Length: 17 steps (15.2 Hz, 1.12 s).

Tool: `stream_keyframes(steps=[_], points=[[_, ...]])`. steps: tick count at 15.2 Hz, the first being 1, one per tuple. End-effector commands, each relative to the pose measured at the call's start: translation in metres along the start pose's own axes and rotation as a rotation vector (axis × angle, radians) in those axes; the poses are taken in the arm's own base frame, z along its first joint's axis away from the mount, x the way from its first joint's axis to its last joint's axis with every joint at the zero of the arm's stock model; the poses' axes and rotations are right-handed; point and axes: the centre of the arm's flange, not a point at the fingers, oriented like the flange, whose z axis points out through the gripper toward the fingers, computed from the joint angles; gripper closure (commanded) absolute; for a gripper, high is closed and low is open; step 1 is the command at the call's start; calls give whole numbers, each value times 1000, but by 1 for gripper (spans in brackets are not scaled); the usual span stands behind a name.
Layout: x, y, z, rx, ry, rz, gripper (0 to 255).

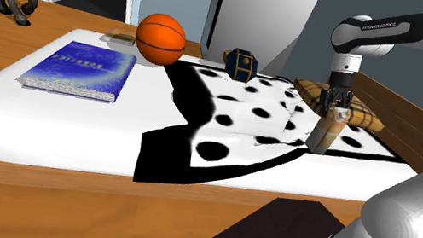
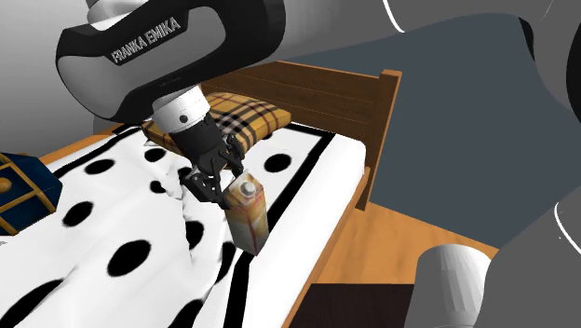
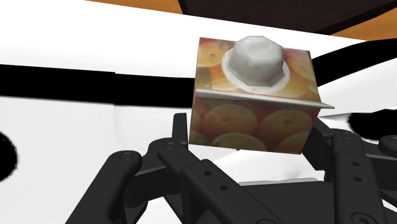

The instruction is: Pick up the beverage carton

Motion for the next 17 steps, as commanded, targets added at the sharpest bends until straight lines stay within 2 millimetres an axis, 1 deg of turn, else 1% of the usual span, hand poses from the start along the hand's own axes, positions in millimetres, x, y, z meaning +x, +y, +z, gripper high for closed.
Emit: stream_keyframes(steps=[1, 6, 17], points=[[0, 0, 1, 0, -2, 0, 255], [0, 0, 1, 0, -2, 0, 255], [-21, 3, -53, 0, -2, 0, 255]])
